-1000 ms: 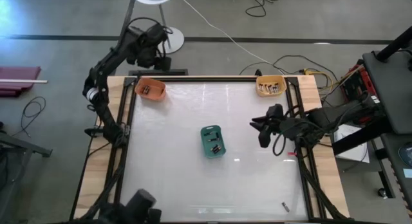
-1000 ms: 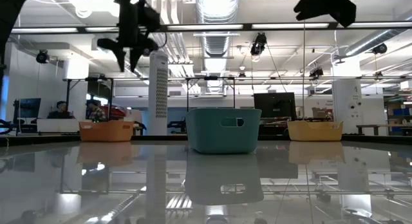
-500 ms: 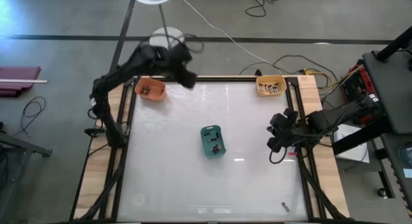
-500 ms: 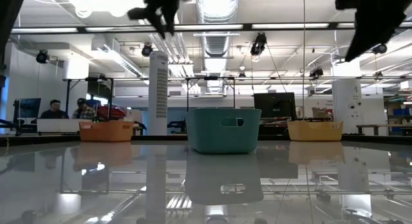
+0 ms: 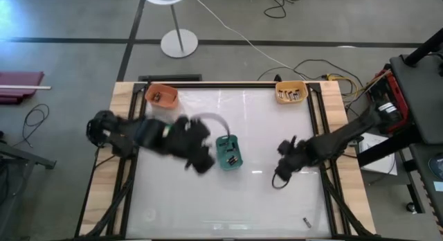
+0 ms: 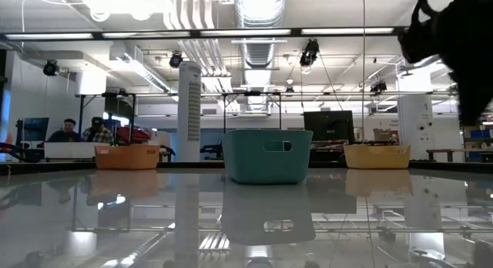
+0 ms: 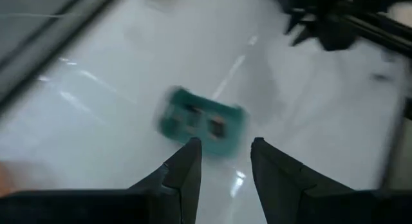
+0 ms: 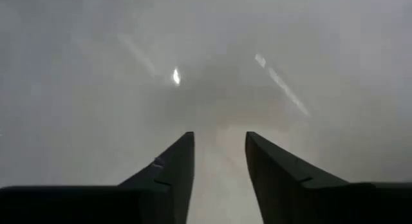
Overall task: Sort batteries
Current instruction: Put the black battery into the yellow bin
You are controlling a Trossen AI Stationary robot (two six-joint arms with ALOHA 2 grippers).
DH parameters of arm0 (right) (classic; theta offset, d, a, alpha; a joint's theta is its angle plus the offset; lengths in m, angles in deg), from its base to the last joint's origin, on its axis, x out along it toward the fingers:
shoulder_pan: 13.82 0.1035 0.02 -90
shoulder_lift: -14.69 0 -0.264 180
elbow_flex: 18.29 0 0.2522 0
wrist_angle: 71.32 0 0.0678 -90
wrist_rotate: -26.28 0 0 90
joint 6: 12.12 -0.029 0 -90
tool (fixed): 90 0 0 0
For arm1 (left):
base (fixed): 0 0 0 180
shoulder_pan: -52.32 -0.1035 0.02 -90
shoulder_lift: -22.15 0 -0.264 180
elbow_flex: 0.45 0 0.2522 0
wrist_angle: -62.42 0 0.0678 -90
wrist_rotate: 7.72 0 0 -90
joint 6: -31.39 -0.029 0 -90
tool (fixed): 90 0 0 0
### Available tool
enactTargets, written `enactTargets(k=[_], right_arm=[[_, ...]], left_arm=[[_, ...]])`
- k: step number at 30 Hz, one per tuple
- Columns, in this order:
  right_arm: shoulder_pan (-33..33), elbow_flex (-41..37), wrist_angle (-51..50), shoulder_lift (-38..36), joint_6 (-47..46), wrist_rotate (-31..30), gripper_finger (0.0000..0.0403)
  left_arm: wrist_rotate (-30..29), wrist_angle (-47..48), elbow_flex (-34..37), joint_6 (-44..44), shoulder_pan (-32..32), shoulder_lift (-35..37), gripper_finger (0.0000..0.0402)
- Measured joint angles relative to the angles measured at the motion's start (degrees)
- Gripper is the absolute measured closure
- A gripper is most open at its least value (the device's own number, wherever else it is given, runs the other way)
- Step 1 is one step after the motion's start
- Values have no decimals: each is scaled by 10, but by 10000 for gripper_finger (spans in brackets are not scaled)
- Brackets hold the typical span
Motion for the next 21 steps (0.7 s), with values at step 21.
enactTargets(k=[21], right_arm=[[282,203,77,318,-287,335,105]], left_arm=[[-123,-583,310,53,245,-34,284]])
